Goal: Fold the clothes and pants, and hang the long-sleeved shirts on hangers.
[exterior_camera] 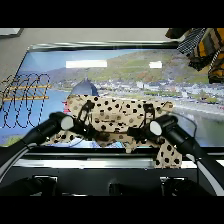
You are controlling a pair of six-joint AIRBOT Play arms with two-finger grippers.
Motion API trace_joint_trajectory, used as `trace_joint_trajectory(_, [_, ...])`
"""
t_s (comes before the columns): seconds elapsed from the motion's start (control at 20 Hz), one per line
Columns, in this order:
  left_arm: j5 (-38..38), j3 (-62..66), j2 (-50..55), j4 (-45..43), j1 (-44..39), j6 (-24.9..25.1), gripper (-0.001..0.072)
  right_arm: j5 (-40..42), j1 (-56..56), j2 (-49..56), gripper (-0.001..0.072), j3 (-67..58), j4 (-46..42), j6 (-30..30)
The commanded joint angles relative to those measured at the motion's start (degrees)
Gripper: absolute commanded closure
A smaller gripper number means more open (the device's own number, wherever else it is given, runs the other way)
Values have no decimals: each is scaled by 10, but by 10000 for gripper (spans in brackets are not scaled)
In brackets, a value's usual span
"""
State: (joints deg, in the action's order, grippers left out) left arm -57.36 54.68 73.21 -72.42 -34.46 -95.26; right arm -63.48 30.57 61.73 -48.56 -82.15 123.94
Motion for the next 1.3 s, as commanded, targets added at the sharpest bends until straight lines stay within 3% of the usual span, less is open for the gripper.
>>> trace_joint_trajectory(0.0, [-136,113,-19,-18,30,3,690,-119,0,-30,696,-108,-41,12])
trace_joint_trajectory(0.1, [-199,176,-37,-18,35,-5,690,-181,0,-52,696,-163,-40,21])
trace_joint_trajectory(0.25, [-277,239,-63,-18,35,-56,689,-254,0,-87,696,-210,-14,69])
trace_joint_trajectory(0.45, [-307,261,-92,-18,35,-104,690,-275,0,-131,695,-218,7,118])
trace_joint_trajectory(0.7, [-303,257,-65,-18,35,-104,690,-247,0,-106,694,-218,-13,81])
trace_joint_trajectory(0.9, [-297,263,-44,-19,43,-97,690,-223,0,-69,695,-228,-78,80])
trace_joint_trajectory(1.1, [-330,387,-47,-28,80,-97,691,-253,0,-69,696,-358,-158,64])
trace_joint_trajectory(1.25, [-367,500,-47,-28,89,-88,690,-282,0,-69,696,-472,-153,52])
